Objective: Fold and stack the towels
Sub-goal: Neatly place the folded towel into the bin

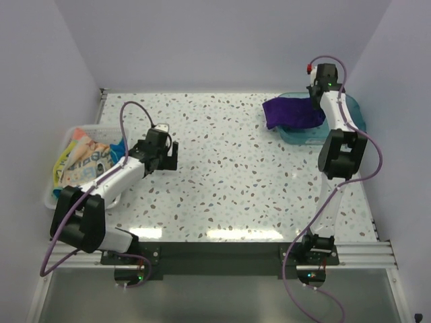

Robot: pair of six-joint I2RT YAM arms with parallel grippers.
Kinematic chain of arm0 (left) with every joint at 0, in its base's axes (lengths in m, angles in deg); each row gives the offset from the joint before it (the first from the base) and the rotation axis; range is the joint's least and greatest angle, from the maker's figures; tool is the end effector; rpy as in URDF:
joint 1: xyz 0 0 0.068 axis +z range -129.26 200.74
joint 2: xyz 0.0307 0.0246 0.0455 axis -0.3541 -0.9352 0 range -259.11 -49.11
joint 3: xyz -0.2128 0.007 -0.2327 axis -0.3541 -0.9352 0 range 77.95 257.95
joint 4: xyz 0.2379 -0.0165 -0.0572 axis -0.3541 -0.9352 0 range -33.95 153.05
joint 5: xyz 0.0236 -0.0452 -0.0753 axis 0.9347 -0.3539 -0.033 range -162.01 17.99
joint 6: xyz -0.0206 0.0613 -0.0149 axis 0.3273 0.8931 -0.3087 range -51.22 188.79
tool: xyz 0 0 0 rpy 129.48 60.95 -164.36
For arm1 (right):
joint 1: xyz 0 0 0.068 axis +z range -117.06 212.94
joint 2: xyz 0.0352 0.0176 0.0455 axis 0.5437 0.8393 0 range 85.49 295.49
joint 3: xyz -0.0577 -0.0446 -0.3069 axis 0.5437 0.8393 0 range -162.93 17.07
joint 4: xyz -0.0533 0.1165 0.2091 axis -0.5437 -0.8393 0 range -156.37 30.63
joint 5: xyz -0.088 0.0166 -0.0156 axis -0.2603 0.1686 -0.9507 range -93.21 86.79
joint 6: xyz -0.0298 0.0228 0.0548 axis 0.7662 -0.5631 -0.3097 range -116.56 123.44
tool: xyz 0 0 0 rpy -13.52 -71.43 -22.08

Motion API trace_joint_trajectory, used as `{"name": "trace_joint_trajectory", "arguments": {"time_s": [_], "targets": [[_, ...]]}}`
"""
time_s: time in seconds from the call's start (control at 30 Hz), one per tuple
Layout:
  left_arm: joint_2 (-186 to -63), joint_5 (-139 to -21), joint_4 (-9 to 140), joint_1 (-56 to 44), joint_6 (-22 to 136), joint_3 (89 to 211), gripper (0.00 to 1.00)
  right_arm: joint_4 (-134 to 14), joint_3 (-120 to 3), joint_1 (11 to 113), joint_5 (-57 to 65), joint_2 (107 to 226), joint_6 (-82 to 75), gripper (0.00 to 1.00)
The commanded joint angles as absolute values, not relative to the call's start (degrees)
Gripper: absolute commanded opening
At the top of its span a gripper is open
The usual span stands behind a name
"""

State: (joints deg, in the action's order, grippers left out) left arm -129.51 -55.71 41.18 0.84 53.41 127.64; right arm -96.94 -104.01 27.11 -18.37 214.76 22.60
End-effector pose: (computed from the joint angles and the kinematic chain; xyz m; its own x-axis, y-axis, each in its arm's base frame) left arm 0.2596 -0.0783 0.2536 -0.7642 0.0060 -0.6450 -0.0377 0.9978 0.0539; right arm 0.5315 -0.0681 0.2895 -0.7649 -0.2403 -0.5976 0.0301 0.9134 -0.4059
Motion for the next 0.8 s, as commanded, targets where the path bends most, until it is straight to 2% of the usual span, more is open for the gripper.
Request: {"name": "trace_joint_trajectory", "arguments": {"time_s": [0.0,0.77], "targets": [[-130.0,-55.0,44.1,1.3,54.5,127.3,1.00,-92.9,-103.5,26.3,-21.1,215.5,24.6,0.00],[-131.5,-56.1,44.5,1.3,54.5,127.3,1.00,-88.3,-100.8,26.3,-27.1,219.1,28.6,0.00]]}}
